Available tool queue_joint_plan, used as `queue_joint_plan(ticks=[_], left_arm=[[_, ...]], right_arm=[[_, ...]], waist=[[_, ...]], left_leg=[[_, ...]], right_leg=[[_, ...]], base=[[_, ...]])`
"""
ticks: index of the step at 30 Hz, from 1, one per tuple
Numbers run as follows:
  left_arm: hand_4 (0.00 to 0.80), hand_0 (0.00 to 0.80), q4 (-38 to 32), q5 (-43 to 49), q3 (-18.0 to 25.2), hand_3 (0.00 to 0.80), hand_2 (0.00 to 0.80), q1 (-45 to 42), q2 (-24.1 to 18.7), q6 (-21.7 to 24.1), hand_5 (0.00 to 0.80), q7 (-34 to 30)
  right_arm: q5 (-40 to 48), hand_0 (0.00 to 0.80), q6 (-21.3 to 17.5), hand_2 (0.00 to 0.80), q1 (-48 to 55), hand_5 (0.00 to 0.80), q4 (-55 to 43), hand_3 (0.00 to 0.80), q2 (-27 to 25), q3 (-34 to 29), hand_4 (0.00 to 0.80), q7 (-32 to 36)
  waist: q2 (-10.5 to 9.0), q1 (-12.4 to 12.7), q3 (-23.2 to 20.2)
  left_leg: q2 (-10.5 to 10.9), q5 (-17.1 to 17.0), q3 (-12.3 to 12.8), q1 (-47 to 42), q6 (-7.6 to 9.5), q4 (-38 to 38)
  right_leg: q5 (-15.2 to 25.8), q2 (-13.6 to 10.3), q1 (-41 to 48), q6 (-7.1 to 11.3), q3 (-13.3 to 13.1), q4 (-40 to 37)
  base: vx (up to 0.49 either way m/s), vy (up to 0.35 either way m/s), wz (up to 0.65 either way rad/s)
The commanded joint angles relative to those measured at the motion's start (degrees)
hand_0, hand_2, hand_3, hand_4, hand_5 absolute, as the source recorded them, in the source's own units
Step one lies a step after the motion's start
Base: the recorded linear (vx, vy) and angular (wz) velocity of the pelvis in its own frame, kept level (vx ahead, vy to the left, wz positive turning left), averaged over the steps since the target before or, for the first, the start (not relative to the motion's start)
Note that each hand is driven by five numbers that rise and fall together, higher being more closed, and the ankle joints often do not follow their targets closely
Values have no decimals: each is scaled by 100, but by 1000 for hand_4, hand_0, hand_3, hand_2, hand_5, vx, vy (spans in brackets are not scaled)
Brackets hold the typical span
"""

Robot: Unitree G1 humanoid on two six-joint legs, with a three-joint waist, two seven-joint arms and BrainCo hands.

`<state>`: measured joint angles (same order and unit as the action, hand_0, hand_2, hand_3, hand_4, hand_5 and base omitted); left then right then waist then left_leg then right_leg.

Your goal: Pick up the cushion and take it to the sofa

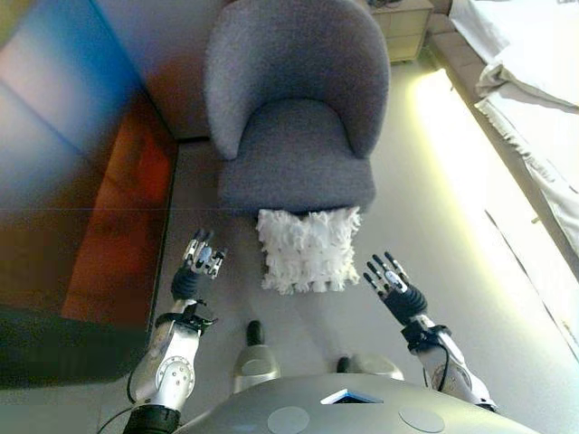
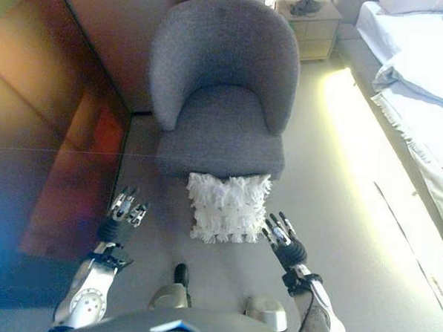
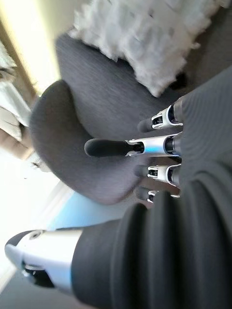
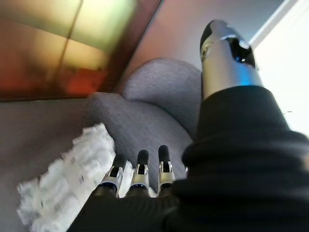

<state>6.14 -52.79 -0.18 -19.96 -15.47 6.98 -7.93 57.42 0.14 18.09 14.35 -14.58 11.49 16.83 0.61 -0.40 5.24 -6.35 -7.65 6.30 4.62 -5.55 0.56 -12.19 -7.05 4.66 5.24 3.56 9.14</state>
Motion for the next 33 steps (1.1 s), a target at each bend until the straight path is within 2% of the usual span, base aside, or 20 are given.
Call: queue_joint_plan(ticks=[1,2,4,6,7,9,11,12,14,16,20,23,25,28,31,32,33], left_arm=[[0,0,-236,-53,196,0,0,91,-250,372,0,-213],[0,0,-246,-22,169,0,0,136,-294,373,0,-185],[0,0,-216,86,127,0,0,253,-408,324,0,-73],[0,0,-243,82,124,0,0,367,-476,251,0,-85],[0,0,-301,104,107,0,0,410,-472,238,0,-76],[0,0,-367,147,53,0,0,464,-514,256,0,-64],[0,0,-385,298,61,0,0,485,-517,237,0,17],[0,0,-411,319,63,0,0,499,-533,249,0,76],[0,0,-497,284,107,0,0,515,-558,243,0,105],[0,0,-538,221,169,0,0,451,-612,266,0,59],[0,0,-503,101,239,0,0,352,-636,300,0,-36],[0,0,-482,75,180,0,0,333,-626,285,0,-206],[0,0,-441,69,132,0,0,274,-599,261,0,-345],[0,0,-379,199,133,0,0,209,-553,166,0,-556],[0,0,-404,318,67,0,0,170,-509,180,0,-473],[0,0,-391,275,54,0,0,170,-508,165,0,-413],[0,0,-356,137,54,0,0,181,-494,116,0,-351]], right_arm=[[-109,0,-212,0,-497,0,-402,0,40,38,0,25],[-105,0,-257,0,-552,0,-386,0,70,92,0,-41],[-25,0,-244,0,-587,0,-369,0,154,93,0,-192],[101,0,-184,0,-577,0,-409,0,242,84,0,-191],[68,0,-213,0,-533,0,-463,0,300,93,0,-145],[11,0,-282,0,-524,0,-469,0,436,100,0,-36],[-22,0,-282,0,-580,0,-465,0,547,144,0,-174],[-40,0,-241,0,-612,0,-510,0,549,181,0,-239],[-123,0,-180,0,-640,0,-608,0,534,266,0,-283],[-127,0,-98,0,-650,0,-603,0,494,253,0,-203],[39,0,39,0,-733,0,-598,0,393,214,0,-182],[151,0,106,0,-861,0,-453,0,363,110,0,-155],[191,0,139,0,-953,0,-342,0,395,40,0,-175],[170,0,160,0,-1022,0,-225,0,466,7,0,-146],[35,0,224,0,-997,0,-277,0,476,97,0,-119],[-10,0,233,0,-996,0,-291,0,471,139,0,-179],[-56,0,216,0,-1023,0,-313,0,447,215,0,-249]], waist=[[63,305,31],[29,344,58],[-74,393,55],[-195,436,-18],[-197,438,-66],[-102,406,-74],[-5,380,-26],[20,364,9],[39,337,72],[23,283,144],[-194,92,221],[-300,-15,230],[-337,-8,205],[-382,26,149],[-374,1,31],[-369,-17,0],[-342,-61,-32]], left_leg=[[-472,-205,-218,577,-203,364],[-388,-156,-276,590,-172,266],[-80,183,-304,800,-1,-443],[243,403,-256,783,281,-639],[402,511,-237,703,464,-662],[651,689,-248,448,723,-671],[834,893,-160,165,857,-754],[870,958,-107,24,866,-748],[871,1010,-43,-175,805,-704],[852,1063,-32,-359,706,-655],[915,1443,74,-753,614,-592],[961,1708,-47,-1022,625,-568],[970,1861,-178,-1213,643,-581],[913,2048,-331,-1418,653,-663],[748,2193,-311,-1579,569,-778],[674,2184,-293,-1606,538,-861],[517,2012,-260,-1663,458,-1000]], right_leg=[[127,-92,578,178,-80,-151],[222,-206,538,262,-32,-14],[584,-574,593,429,44,279],[1442,-976,542,481,74,791],[1868,-1145,392,468,58,1352],[2205,-1336,-109,380,-56,2688],[2337,-1520,-684,286,-6,3435],[2286,-1556,-916,238,82,3426],[2082,-1415,-1146,166,356,2817],[1962,-1193,-1198,174,507,1780],[2342,-904,-1472,482,462,-159],[2594,-701,-1662,643,448,-1163],[2700,-647,-1693,675,515,-1363],[2686,-755,-1622,642,486,-1054],[2483,-716,-1501,640,491,-842],[2398,-684,-1503,623,476,-690],[2285,-639,-1528,571,442,-444]], base=[[312,299,15],[367,347,-7],[336,277,-13],[352,303,-2],[348,368,2],[371,416,5],[373,380,3],[341,271,-12],[291,66,-24],[300,-81,-49],[315,-139,-43],[370,-124,-11],[395,-155,37],[377,-197,52],[376,-241,43],[330,-244,11],[305,-241,-5]])
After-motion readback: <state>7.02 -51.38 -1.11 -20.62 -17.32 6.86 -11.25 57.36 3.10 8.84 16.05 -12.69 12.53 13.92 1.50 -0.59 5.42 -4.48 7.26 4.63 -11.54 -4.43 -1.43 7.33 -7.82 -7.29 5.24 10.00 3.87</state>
